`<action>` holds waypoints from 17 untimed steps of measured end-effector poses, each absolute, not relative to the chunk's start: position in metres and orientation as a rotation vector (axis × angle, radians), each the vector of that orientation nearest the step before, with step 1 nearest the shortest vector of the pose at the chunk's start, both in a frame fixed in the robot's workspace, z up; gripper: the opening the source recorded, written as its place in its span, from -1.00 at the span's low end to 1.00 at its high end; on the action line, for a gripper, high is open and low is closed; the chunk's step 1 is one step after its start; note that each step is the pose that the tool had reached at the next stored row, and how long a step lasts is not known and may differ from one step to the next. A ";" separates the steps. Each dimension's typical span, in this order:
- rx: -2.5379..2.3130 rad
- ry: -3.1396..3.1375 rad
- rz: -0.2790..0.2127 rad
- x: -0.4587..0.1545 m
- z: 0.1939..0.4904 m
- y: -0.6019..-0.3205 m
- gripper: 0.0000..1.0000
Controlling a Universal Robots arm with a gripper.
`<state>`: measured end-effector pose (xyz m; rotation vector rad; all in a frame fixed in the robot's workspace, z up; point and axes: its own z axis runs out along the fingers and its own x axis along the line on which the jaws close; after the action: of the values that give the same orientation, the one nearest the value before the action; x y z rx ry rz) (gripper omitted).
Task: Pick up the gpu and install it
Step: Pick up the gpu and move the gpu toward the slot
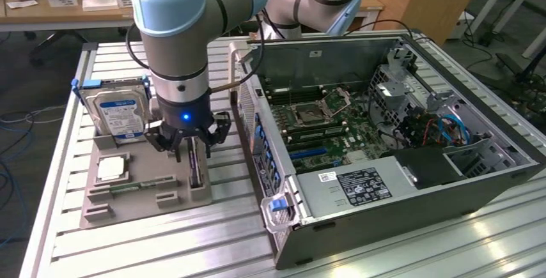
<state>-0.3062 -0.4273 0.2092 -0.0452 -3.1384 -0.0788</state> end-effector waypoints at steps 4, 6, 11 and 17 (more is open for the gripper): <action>-0.045 -3.139 -0.079 -0.306 0.207 -0.427 0.03; -0.045 -3.138 -0.079 -0.306 0.206 -0.427 0.03; -0.045 -3.138 -0.079 -0.306 0.206 -0.427 -0.13; -0.045 -3.138 -0.079 -0.306 0.206 -0.427 -0.29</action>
<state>-0.3062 -0.4273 0.2055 -0.0452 -3.1384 -0.0789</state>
